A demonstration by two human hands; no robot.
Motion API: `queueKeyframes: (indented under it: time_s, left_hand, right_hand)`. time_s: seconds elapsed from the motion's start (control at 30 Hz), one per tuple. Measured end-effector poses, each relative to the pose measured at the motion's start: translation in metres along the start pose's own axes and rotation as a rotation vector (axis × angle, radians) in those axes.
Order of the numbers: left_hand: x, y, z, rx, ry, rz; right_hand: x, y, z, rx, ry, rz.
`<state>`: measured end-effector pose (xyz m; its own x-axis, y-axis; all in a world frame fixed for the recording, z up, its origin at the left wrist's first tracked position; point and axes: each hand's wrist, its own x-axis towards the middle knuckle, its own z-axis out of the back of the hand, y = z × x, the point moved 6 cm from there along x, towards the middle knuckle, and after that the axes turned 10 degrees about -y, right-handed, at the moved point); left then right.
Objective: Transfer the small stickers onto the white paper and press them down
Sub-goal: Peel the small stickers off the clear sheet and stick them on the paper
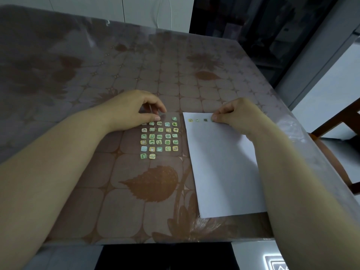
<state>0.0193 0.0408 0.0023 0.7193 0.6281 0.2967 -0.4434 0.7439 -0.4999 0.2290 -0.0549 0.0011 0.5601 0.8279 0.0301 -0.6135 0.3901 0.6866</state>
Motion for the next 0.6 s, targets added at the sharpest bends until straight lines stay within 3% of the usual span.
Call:
queueKeyframes:
  time_s: [0.6]
  left_hand:
    - [-0.0008,-0.0005,0.0008,0.001,0.002,0.005]
  right_hand:
    - [0.0008,-0.0041,0.0044,0.01,-0.002,-0.032]
